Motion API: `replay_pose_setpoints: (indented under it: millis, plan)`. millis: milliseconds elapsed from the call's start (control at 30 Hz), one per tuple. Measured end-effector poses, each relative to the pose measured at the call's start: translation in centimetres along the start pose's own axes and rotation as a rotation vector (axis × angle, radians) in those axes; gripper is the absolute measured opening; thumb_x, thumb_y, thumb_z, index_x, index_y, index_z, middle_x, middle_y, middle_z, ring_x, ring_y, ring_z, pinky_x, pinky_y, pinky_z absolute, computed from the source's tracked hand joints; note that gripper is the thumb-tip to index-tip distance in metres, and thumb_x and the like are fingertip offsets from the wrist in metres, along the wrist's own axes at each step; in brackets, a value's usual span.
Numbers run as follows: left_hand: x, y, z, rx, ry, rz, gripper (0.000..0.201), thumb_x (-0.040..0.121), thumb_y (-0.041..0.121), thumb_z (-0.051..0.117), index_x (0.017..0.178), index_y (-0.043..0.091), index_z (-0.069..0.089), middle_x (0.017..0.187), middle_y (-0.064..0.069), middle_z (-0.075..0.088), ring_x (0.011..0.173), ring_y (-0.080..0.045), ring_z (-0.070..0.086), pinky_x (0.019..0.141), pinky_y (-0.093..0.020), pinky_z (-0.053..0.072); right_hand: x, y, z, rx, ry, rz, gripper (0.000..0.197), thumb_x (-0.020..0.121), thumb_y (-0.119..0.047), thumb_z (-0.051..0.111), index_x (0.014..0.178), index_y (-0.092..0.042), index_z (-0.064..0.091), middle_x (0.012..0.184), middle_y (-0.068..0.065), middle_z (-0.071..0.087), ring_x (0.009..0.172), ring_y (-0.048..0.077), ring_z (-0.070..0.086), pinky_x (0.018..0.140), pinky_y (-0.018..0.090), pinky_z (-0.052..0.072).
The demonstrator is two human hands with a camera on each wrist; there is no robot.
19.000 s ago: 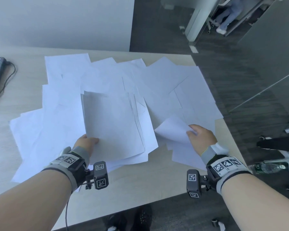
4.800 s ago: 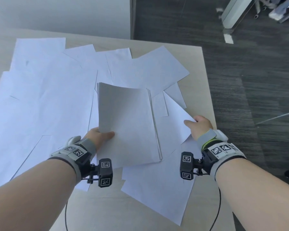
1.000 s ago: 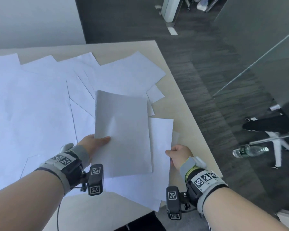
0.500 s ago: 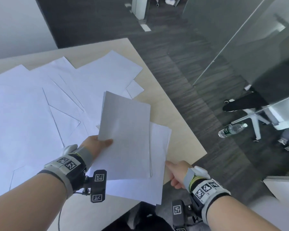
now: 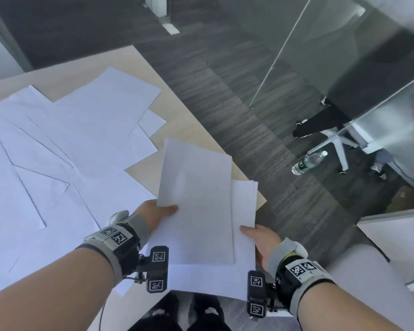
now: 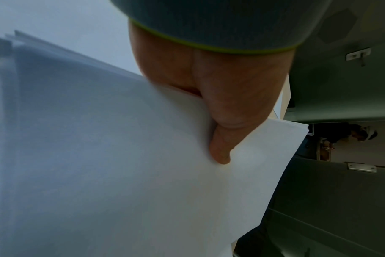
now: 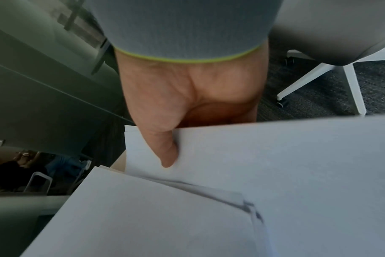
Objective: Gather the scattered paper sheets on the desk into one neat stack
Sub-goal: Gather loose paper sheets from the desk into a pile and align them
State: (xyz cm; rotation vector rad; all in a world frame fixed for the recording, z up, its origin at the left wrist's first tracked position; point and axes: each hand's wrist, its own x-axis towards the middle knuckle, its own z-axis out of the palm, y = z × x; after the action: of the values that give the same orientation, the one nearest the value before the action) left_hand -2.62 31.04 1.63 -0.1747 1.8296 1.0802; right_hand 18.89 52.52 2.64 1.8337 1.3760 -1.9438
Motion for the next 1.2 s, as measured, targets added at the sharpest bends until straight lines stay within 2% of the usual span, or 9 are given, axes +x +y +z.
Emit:
replay_pose_setpoints:
  millis: [133,233,433,600,767,900,1033,1133,1200]
  plan:
    - [-0.1,-0.1,0.3,0.04,0.07,0.017,0.035,0.07,0.046,0.081,0.094,0.021,0.073,0.091,-0.006,0.08,0.089,-0.033,0.075,0.096,-0.049,0.057,1.0,-0.3,-1.5,-0.268,0.106,-0.133,0.015,0.094,-0.008,0.063,0.106,-0.011,0.07,0.09,0.005,0.071,0.085,0.027,0.067,0.074,0.033,0.054]
    - [0.2,-0.2,-0.6,0.054,0.133,0.031,0.028,0.09,0.034,0.075,0.108,0.013,0.069,0.102,-0.011,0.076,0.091,-0.032,0.071,0.091,-0.042,0.055,2.1,-0.9,-3.4,-0.391,0.209,-0.216,0.015,0.094,-0.01,0.059,0.099,-0.018,0.07,0.082,-0.001,0.069,0.079,0.026,0.066,0.078,0.035,0.055]
    - [0.5,-1.3,-2.7,0.102,0.226,0.002,0.026,0.097,0.026,0.067,0.119,0.013,0.064,0.107,-0.013,0.07,0.095,-0.032,0.065,0.086,-0.036,0.047,3.6,-2.4,-8.1,-0.167,0.404,-0.28,0.013,0.095,-0.015,0.053,0.091,-0.015,0.065,0.077,0.01,0.065,0.067,0.028,0.058,0.067,0.035,0.048]
    - [-0.3,-2.4,-1.5,0.099,0.217,-0.028,0.031,0.094,0.028,0.07,0.121,0.012,0.066,0.11,-0.014,0.073,0.101,-0.036,0.069,0.101,-0.047,0.051,4.7,-3.0,-10.6,0.041,0.278,-0.266,0.01,0.095,-0.012,0.06,0.1,-0.014,0.068,0.101,0.014,0.074,0.086,0.031,0.069,0.089,0.058,0.055]
    - [-1.4,-2.5,0.7,0.066,0.168,-0.028,0.03,0.096,0.027,0.068,0.122,0.013,0.066,0.106,-0.012,0.074,0.1,-0.034,0.07,0.101,-0.047,0.052,4.0,-3.5,-6.2,-0.126,0.054,-0.298,0.018,0.094,-0.006,0.061,0.098,-0.018,0.073,0.092,0.009,0.076,0.084,0.029,0.069,0.084,0.044,0.056]
    - [-2.4,-2.4,2.4,0.012,0.165,0.005,0.037,0.101,0.046,0.057,0.112,0.012,0.066,0.09,-0.003,0.073,0.084,-0.025,0.07,0.08,-0.032,0.053,3.6,-2.9,-1.3,-0.324,-0.09,-0.316,0.019,0.089,-0.01,0.063,0.088,-0.025,0.074,0.096,0.007,0.077,0.094,0.034,0.071,0.091,0.053,0.057]
    - [-3.5,-2.7,3.4,0.044,0.126,0.043,0.03,0.092,0.044,0.072,0.109,0.019,0.071,0.1,-0.004,0.077,0.093,-0.029,0.074,0.097,-0.044,0.056,2.9,-2.1,2.1,-0.39,-0.225,-0.336,0.016,0.089,-0.011,0.064,0.09,-0.023,0.074,0.095,0.004,0.078,0.093,0.03,0.073,0.09,0.05,0.058]
    - [-4.0,-2.7,3.5,0.125,0.153,0.049,0.022,0.092,0.031,0.072,0.111,0.023,0.068,0.101,-0.004,0.076,0.094,-0.028,0.072,0.094,-0.042,0.056,2.3,-2.1,2.6,-0.414,-0.227,-0.38,0.01,0.09,-0.016,0.067,0.09,-0.026,0.072,0.09,0.0,0.078,0.087,0.024,0.073,0.083,0.04,0.06]
    - [-4.3,-2.3,3.5,0.151,0.19,0.081,0.01,0.094,0.031,0.069,0.103,0.027,0.067,0.095,0.0,0.074,0.088,-0.025,0.07,0.083,-0.033,0.055,2.3,-2.3,2.0,-0.421,-0.16,-0.434,0.006,0.09,-0.021,0.069,0.092,-0.027,0.07,0.09,-0.004,0.076,0.084,0.02,0.072,0.075,0.033,0.057]
